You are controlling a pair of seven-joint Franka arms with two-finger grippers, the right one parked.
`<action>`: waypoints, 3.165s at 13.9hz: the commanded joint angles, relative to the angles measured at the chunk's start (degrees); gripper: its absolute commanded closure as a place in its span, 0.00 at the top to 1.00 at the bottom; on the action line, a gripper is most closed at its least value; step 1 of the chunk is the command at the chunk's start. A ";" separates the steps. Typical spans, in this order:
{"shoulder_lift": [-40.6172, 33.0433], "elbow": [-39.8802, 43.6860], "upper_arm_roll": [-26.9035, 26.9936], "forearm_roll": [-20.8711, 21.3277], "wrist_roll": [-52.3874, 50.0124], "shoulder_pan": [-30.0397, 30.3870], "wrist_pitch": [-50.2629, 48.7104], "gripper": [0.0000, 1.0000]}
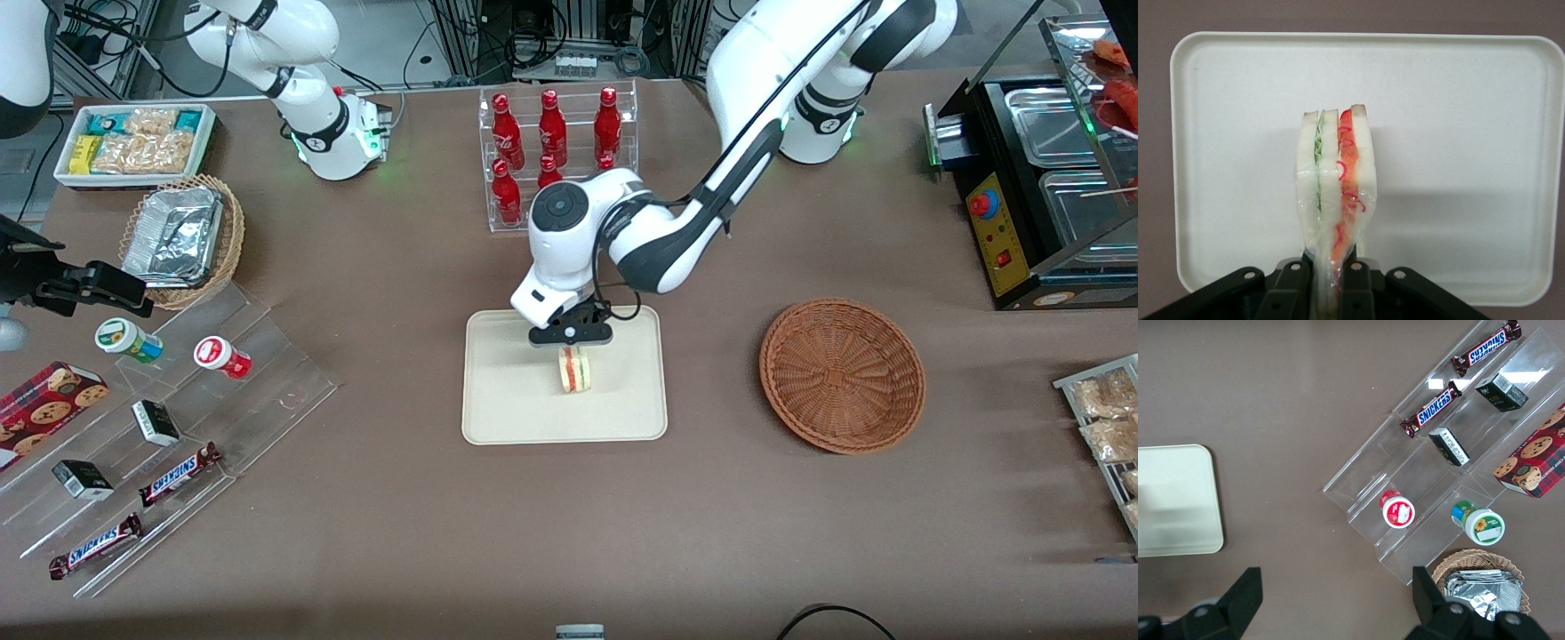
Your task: Place sandwich from basket to tray
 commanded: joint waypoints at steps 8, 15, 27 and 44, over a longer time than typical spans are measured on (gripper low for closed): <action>6.33 3.74 0.85 3.36 -1.18 -1.34 7.73 0.09; 1.86 8.99 0.76 2.40 -3.45 -0.46 -3.13 0.99; -18.36 12.18 0.68 -5.68 -2.23 10.60 -29.27 0.99; -33.21 7.70 1.99 -14.74 38.07 38.01 -43.68 0.99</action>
